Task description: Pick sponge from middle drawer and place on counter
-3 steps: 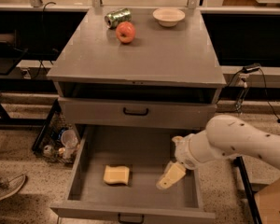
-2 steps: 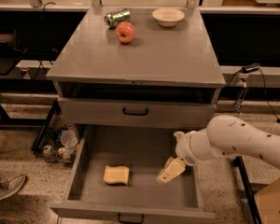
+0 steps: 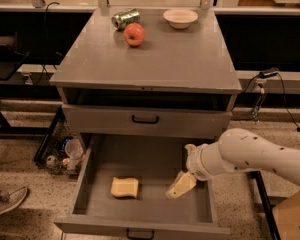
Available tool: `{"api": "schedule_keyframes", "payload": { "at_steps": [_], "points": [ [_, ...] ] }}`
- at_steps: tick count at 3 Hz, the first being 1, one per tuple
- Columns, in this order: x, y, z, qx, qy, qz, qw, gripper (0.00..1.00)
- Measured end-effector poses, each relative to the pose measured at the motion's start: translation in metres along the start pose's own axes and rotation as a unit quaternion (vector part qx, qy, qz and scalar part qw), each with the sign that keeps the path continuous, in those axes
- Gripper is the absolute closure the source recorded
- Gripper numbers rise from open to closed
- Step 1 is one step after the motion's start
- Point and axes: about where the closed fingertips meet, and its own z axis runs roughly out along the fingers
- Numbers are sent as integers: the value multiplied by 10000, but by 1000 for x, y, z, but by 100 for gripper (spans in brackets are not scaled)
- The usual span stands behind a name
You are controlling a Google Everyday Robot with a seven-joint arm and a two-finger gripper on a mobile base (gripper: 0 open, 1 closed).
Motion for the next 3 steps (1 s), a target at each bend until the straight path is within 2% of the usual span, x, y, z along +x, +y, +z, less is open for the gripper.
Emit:
{"api": "schedule_keyframes", "payload": {
  "at_steps": [1, 2, 3],
  "points": [
    [18, -5, 41, 49, -164, -82, 9998, 0],
    [26, -11, 95, -19, -381, -288, 9989, 0],
    [23, -15, 142, -194, -542, -509, 9970, 0]
  ]
}}
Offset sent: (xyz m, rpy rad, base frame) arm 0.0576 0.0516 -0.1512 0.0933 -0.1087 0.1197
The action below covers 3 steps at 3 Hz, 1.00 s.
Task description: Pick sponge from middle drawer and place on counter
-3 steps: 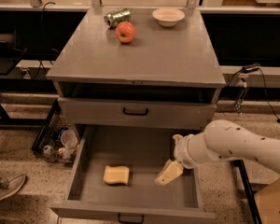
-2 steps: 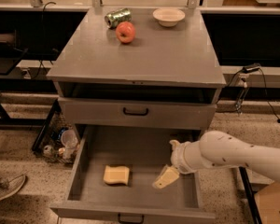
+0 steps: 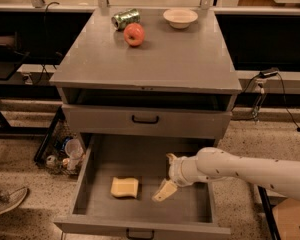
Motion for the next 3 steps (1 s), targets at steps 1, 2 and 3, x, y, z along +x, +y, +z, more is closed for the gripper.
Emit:
{"api": "schedule_keyframes", "payload": {
  "at_steps": [1, 2, 3],
  "points": [
    [-7, 8, 55, -337, -124, -233, 9991, 0],
    [-19, 17, 84, -529, -224, -397, 9976, 0],
    [-32, 25, 114, -646, -305, -510, 9961, 0]
  ]
}}
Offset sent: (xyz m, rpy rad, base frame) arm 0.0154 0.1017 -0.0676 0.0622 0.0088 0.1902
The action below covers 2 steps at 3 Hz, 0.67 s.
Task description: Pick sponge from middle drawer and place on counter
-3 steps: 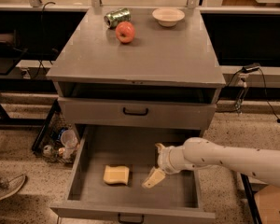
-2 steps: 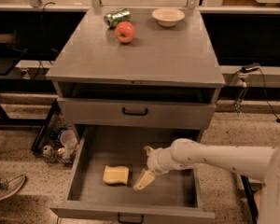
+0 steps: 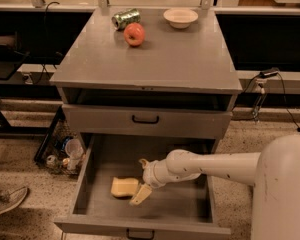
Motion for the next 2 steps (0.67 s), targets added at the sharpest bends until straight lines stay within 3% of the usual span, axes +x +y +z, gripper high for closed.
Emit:
{"api": "schedule_keyframes", "payload": {
  "at_steps": [2],
  "points": [
    [5, 6, 51, -312, 112, 101, 9994, 0]
  ]
}}
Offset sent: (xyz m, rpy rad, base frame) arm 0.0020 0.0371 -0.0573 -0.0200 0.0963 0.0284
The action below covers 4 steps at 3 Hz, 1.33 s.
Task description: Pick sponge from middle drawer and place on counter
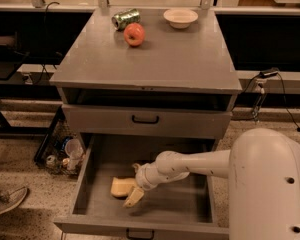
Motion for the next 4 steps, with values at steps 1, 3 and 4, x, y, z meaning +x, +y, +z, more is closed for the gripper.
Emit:
{"api": "schedule_keyframes", "payload": {
  "at_steps": [1, 3, 4],
  "points": [
    [6, 4, 10, -100, 75, 66, 9999, 0],
    [1, 11, 0, -147, 24, 25, 9999, 41],
    [-6, 13, -14, -155, -201, 37, 9997, 66]
  ]
}}
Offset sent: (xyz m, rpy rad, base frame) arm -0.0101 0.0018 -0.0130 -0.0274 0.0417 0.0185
